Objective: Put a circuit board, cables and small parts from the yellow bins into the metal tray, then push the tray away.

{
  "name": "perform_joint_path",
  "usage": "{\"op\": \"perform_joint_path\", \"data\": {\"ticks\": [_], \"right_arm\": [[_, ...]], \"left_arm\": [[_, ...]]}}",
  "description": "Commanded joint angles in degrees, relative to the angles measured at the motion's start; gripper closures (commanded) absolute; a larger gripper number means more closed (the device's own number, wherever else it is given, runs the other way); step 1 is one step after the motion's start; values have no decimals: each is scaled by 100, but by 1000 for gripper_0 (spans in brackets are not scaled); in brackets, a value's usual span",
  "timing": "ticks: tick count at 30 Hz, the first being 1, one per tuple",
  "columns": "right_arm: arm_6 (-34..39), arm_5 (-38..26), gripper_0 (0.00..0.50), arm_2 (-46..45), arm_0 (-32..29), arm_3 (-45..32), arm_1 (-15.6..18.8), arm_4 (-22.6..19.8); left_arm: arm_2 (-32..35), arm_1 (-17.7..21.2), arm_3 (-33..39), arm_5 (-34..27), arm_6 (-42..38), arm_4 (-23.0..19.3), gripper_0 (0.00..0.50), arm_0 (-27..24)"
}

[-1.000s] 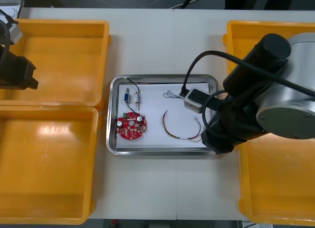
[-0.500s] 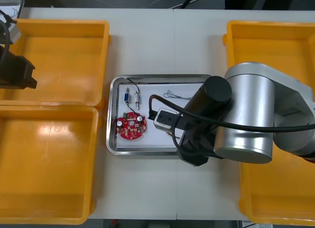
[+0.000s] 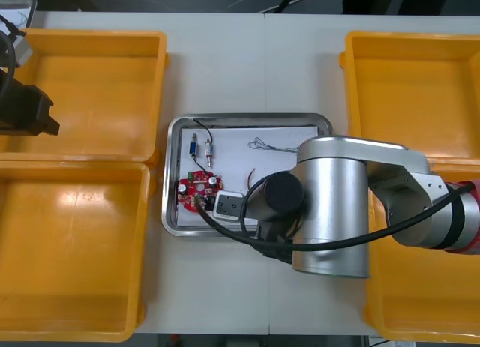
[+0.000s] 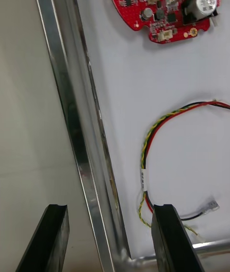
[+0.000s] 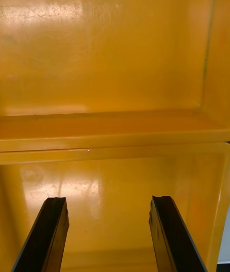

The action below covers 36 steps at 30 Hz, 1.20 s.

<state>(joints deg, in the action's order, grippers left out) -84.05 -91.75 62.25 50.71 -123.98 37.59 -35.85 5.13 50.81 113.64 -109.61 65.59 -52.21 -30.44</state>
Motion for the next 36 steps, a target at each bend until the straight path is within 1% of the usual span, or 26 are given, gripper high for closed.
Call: {"op": "perform_joint_path", "data": {"ticks": [1, 8, 12, 16, 27, 36], "right_arm": [[-94, 316, 0, 156, 176, 242, -261, 70], [-129, 518, 0, 586, 264, 497, -463, 465], [-173, 579, 0, 727, 325, 611, -525, 491], [-173, 579, 0, 947, 405, 708, -586, 632], [-270, 579, 0, 1070, 431, 805, -595, 676], [-340, 588, 0, 1096, 431, 1016, -727, 685]], "left_arm": [[84, 52, 184, -39, 534, 44, 0, 73], [84, 52, 193, -39, 542, 44, 0, 73], [84, 43, 202, -39, 534, 44, 0, 73], [84, 52, 211, -39, 542, 44, 0, 73], [84, 52, 220, -39, 534, 44, 0, 82], [84, 52, 220, -39, 534, 53, 0, 91]]}}
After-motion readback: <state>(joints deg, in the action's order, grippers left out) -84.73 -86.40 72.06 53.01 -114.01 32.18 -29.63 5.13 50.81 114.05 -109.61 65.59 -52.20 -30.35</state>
